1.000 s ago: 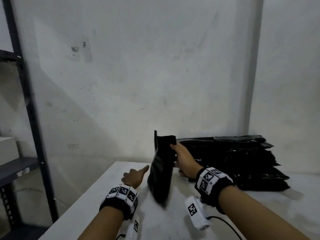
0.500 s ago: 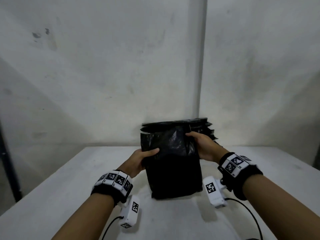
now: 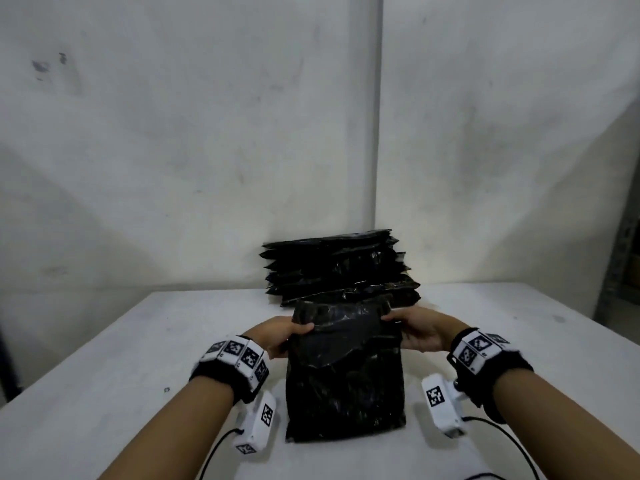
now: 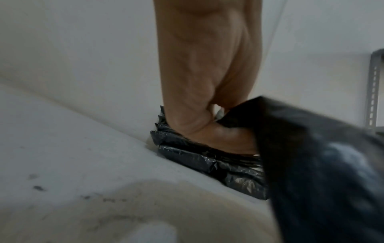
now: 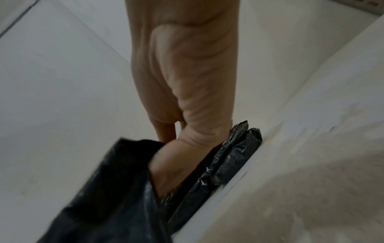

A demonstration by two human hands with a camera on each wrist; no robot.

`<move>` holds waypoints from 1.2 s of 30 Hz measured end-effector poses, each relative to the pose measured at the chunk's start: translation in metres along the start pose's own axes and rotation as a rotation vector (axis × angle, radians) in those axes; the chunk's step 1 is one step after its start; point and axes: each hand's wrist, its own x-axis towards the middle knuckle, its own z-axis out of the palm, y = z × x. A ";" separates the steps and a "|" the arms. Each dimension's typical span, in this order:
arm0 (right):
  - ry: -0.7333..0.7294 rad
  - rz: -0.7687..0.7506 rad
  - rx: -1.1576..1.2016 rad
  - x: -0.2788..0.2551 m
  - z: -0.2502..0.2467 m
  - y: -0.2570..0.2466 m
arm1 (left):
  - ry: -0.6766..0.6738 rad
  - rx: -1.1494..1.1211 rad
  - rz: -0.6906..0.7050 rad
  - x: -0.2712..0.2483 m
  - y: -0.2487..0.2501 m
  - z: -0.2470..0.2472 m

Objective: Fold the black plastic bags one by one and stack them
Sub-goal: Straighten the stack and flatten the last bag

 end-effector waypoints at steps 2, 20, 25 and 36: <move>0.038 -0.036 -0.075 0.009 0.003 -0.002 | 0.061 0.016 0.073 0.006 0.002 0.002; 0.192 -0.208 -0.196 0.052 0.005 -0.003 | 0.327 -0.036 0.167 0.031 -0.004 -0.021; 0.107 -0.268 0.109 0.042 0.011 -0.005 | 0.320 -0.315 0.142 0.026 0.000 -0.014; 0.176 -0.262 -0.115 0.027 -0.001 -0.005 | 0.295 -0.244 0.123 0.006 0.008 -0.017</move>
